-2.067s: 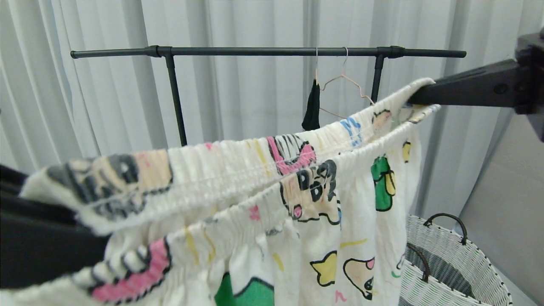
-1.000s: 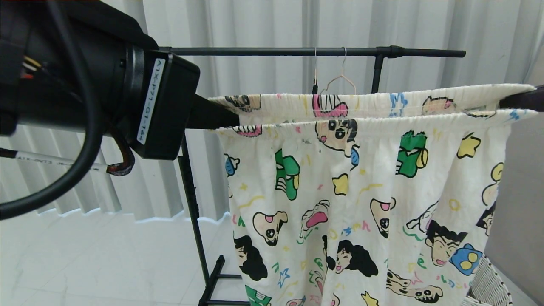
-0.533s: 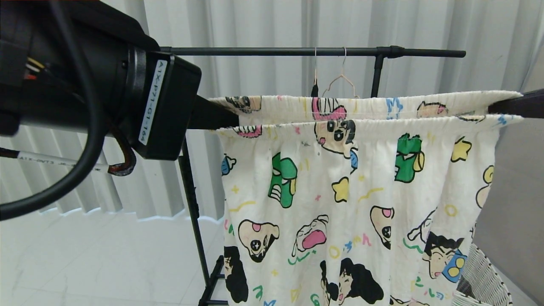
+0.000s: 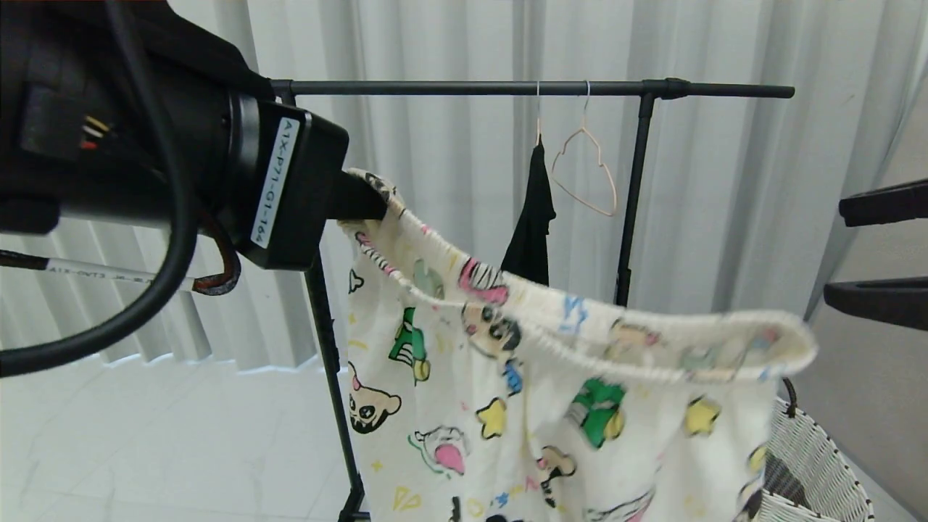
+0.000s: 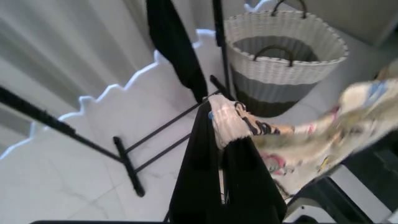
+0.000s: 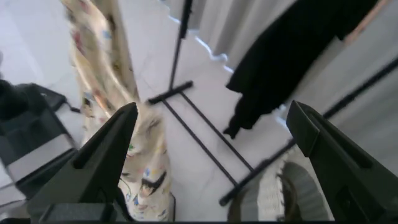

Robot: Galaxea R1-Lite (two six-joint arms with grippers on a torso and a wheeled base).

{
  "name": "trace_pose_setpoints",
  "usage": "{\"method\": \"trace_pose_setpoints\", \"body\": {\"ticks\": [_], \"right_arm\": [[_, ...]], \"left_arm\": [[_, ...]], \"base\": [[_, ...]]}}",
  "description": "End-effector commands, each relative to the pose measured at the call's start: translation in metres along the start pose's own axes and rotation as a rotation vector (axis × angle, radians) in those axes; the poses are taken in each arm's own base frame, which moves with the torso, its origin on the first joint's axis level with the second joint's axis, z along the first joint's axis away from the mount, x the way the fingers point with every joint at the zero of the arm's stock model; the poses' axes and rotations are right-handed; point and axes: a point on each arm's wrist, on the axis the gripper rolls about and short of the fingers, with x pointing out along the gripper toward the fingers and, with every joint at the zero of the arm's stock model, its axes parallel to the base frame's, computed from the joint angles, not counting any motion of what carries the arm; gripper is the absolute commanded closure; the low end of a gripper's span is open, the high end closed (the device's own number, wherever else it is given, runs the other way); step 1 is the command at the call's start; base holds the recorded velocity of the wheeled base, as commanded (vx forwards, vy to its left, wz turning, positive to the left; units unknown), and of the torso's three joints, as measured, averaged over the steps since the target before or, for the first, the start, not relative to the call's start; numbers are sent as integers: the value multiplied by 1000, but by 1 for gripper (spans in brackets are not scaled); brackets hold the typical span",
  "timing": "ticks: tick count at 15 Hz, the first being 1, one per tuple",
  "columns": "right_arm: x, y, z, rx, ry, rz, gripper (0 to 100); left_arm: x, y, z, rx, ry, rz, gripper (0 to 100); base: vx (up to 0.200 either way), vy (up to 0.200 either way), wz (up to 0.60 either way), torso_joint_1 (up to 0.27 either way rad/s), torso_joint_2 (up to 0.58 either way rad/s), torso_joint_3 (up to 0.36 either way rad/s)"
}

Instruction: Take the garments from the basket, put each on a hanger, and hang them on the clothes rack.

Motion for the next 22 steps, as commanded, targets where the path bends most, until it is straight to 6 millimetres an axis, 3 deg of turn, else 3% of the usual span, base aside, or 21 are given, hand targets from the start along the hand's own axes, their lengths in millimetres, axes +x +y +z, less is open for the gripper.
{"method": "trace_pose_setpoints", "body": {"ticks": [1, 5, 7, 10, 15, 18, 22], "right_arm": [[-14, 2, -10, -4, -38, 33, 0], [-12, -7, -11, 46, -72, -51, 0], [0, -29, -24, 95, 80, -308, 0], [11, -42, -41, 81, 274, -605, 0], [15, -46, -51, 85, 314, -644, 0], [23, -62, -43, 133, 234, -716, 0], [28, -66, -39, 150, 211, -726, 0]], "left_arm": [[7, -1, -3, 5, 26, 23, 100], [8, -1, -7, 11, 43, 31, 100], [-1, 3, -17, 28, 52, 82, 100], [-10, 24, -43, 131, 131, 273, 100], [-14, 30, -56, 153, 167, 311, 100], [-13, 28, -57, 176, 177, 347, 100], [-14, 27, -57, 185, 174, 347, 100]], "base": [[0, 0, 0, 0, 0, 0], [0, 0, 0, 0, 0, 0], [0, 0, 0, 0, 0, 0], [0, 0, 0, 0, 0, 0], [0, 0, 0, 0, 0, 0], [0, 0, 0, 0, 0, 0], [0, 0, 0, 102, -298, -206]]}}
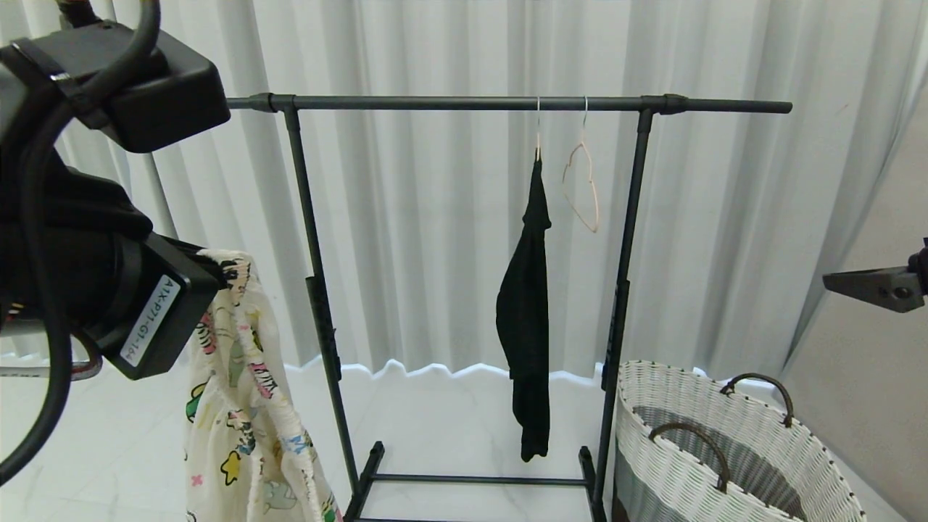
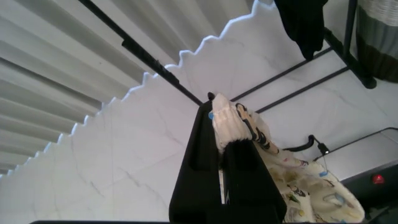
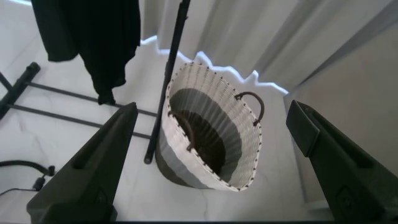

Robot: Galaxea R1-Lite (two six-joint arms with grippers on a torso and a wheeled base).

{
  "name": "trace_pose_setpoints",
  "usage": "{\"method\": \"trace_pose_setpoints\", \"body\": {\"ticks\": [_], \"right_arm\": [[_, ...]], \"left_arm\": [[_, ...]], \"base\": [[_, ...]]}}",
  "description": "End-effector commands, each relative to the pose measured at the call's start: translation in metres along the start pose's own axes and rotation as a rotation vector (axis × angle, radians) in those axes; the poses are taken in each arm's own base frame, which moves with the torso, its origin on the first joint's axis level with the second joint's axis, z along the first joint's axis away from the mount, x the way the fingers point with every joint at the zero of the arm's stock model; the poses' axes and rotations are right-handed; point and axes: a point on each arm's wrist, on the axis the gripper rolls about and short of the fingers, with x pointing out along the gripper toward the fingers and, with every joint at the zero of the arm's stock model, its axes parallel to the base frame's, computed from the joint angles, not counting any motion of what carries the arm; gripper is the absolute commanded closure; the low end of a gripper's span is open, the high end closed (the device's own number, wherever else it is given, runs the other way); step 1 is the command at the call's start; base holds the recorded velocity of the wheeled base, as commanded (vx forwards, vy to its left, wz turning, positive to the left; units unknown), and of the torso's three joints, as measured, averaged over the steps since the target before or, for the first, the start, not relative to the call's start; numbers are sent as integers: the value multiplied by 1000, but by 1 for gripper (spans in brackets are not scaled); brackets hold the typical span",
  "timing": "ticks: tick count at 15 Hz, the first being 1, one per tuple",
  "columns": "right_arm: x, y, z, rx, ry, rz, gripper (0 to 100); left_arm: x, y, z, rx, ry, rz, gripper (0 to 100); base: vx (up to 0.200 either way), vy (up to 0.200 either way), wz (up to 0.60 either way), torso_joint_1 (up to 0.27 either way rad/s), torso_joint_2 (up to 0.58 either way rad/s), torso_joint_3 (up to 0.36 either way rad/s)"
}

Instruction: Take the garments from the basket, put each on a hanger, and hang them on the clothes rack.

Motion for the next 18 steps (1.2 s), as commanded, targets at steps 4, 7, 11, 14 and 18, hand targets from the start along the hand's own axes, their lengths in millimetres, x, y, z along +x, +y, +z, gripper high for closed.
{"method": "trace_pose_setpoints", "body": {"ticks": [4, 7, 11, 14, 18], "right_arm": [[8, 2, 2, 1, 5, -3, 0], [13, 4, 3, -2, 12, -2, 0], [12, 4, -1, -1, 7, -2, 0], [11, 4, -5, -2, 12, -3, 0], [10, 4, -15, -21, 33, -4, 0]], "left_arm": [[-2, 1, -1, -4, -7, 0, 100], [-2, 1, -1, -2, -6, 0, 100], [-2, 1, -1, -2, -2, 24, 100], [-2, 1, -1, -2, -2, 26, 100], [-2, 1, -1, -1, 0, 27, 100]], "base": [[0, 0, 0, 168, -446, -278], [0, 0, 0, 194, -465, -286], [0, 0, 0, 204, -472, -281], [0, 0, 0, 222, -492, -281], [0, 100, 0, 154, -343, -193]]}}
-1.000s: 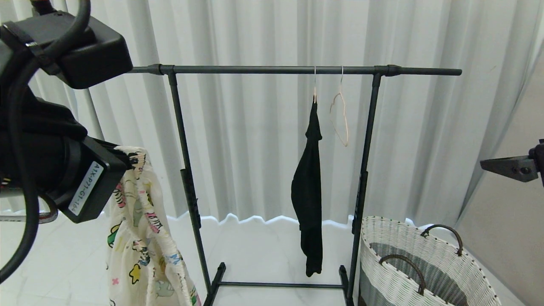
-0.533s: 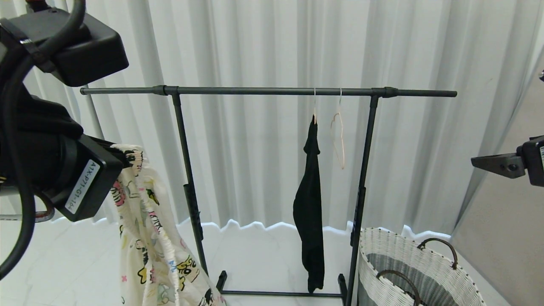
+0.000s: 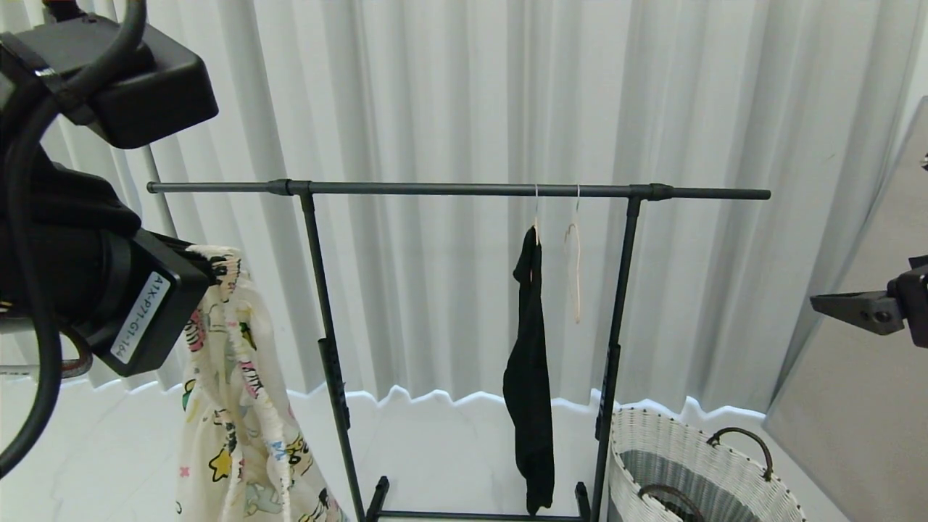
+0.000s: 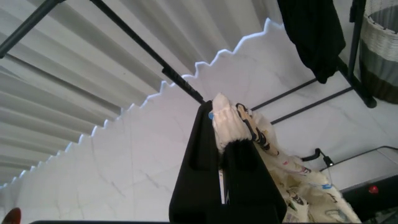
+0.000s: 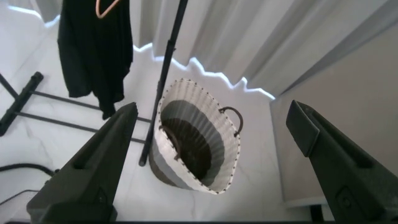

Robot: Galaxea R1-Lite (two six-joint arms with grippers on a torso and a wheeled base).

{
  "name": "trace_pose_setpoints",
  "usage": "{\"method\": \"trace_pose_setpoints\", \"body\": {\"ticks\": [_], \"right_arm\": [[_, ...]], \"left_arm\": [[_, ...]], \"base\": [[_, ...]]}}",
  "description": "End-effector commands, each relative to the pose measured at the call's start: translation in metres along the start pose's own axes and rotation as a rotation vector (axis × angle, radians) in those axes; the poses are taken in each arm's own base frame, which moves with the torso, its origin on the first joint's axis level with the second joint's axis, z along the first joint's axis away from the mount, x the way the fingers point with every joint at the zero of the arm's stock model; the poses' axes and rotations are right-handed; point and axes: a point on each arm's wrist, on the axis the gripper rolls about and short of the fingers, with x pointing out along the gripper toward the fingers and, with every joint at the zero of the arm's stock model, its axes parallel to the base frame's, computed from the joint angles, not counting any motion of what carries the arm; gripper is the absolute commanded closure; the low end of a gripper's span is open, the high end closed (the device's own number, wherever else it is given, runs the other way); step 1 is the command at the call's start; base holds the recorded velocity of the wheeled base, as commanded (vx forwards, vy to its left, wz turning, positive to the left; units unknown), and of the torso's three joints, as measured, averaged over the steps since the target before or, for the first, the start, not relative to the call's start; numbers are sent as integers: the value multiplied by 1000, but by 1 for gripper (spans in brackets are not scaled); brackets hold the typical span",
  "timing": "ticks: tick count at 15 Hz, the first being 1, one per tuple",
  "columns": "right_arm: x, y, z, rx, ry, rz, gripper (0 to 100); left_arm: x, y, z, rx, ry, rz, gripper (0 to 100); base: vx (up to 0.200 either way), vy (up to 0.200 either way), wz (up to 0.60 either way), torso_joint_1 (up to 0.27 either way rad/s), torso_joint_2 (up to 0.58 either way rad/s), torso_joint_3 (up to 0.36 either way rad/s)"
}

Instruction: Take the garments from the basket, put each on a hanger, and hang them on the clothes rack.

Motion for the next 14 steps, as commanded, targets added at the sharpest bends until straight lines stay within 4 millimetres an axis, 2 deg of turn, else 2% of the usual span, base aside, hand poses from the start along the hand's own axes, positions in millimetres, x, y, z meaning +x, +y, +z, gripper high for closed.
{"method": "trace_pose_setpoints", "body": {"ticks": [1, 4, 10, 14], "right_arm": [[-1, 0, -2, -1, 0, 0, 0], [-1, 0, -2, -3, 1, 2, 0], [5, 2, 0, 18, -5, 23, 0], [31, 13, 5, 86, -36, 55, 0]], "left_arm": [[1, 0, 0, 1, 2, 0, 100], [1, -1, 1, 3, 2, -1, 100], [0, -6, 2, 21, -8, -22, 100], [-3, -10, 2, 37, -20, -43, 100]], "base": [[0, 200, 0, 36, -80, -41], [0, 200, 0, 27, -23, -12], [0, 0, 0, 0, 0, 0], [200, 0, 0, -1, -4, 1]]}}
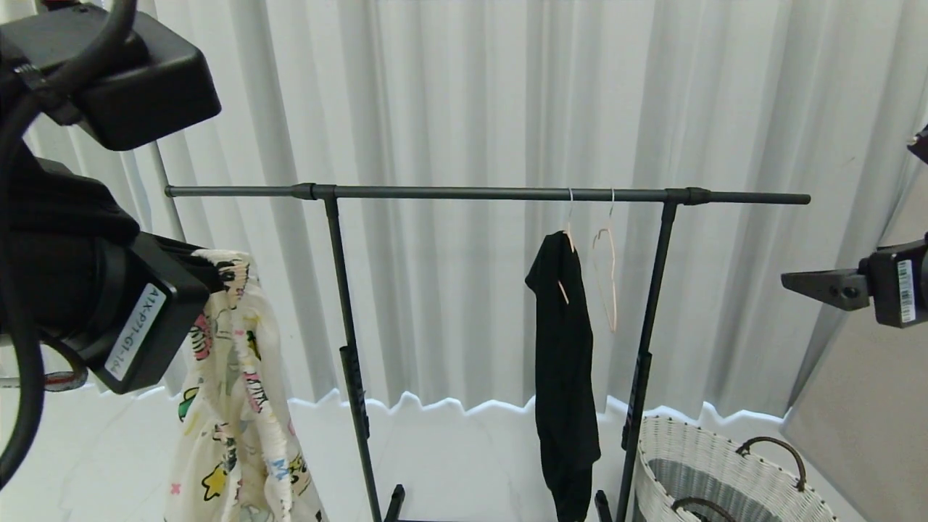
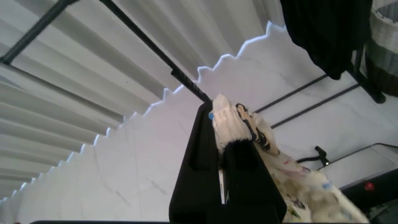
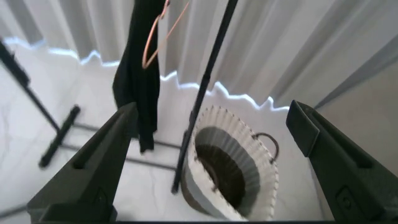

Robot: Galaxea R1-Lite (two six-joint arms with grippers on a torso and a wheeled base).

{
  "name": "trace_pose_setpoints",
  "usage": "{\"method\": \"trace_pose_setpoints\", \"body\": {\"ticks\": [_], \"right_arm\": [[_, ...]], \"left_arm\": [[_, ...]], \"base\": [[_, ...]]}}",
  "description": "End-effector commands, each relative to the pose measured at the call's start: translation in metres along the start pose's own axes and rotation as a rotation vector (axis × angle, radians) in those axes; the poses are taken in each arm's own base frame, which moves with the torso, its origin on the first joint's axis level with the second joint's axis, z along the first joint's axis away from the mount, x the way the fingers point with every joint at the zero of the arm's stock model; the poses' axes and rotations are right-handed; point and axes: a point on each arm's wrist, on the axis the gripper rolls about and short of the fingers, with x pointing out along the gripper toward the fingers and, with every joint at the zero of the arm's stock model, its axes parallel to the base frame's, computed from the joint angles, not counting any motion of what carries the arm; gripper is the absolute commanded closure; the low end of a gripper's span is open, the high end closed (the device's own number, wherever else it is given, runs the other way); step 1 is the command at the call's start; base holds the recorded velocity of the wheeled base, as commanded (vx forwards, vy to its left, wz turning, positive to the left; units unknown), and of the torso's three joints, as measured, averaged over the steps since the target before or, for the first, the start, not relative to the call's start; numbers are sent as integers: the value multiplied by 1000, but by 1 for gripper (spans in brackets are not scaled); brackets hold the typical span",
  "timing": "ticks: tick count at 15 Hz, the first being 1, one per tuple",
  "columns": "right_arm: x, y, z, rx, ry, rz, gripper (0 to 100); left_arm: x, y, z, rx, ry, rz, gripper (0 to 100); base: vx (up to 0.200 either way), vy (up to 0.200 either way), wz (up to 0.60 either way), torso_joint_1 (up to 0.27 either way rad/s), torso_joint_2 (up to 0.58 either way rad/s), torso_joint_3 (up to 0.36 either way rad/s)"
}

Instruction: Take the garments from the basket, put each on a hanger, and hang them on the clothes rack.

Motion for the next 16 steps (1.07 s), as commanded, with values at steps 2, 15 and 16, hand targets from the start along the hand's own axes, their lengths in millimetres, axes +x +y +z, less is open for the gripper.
{"method": "trace_pose_setpoints", "body": {"ticks": [2, 15, 16], "right_arm": [[27, 8, 2, 40, 15, -1, 0], [102, 51, -15, 204, 138, -28, 0], [109, 56, -17, 215, 149, -48, 0]], "left_arm": [[0, -2, 0, 9, -2, -8, 100], [-1, -4, 0, 16, -4, -14, 100], [-1, -4, 0, 15, -4, -14, 100]], "base": [[200, 0, 0, 7, 5, 0], [185, 0, 0, 3, 2, 0], [0, 0, 0, 0, 0, 0]]}}
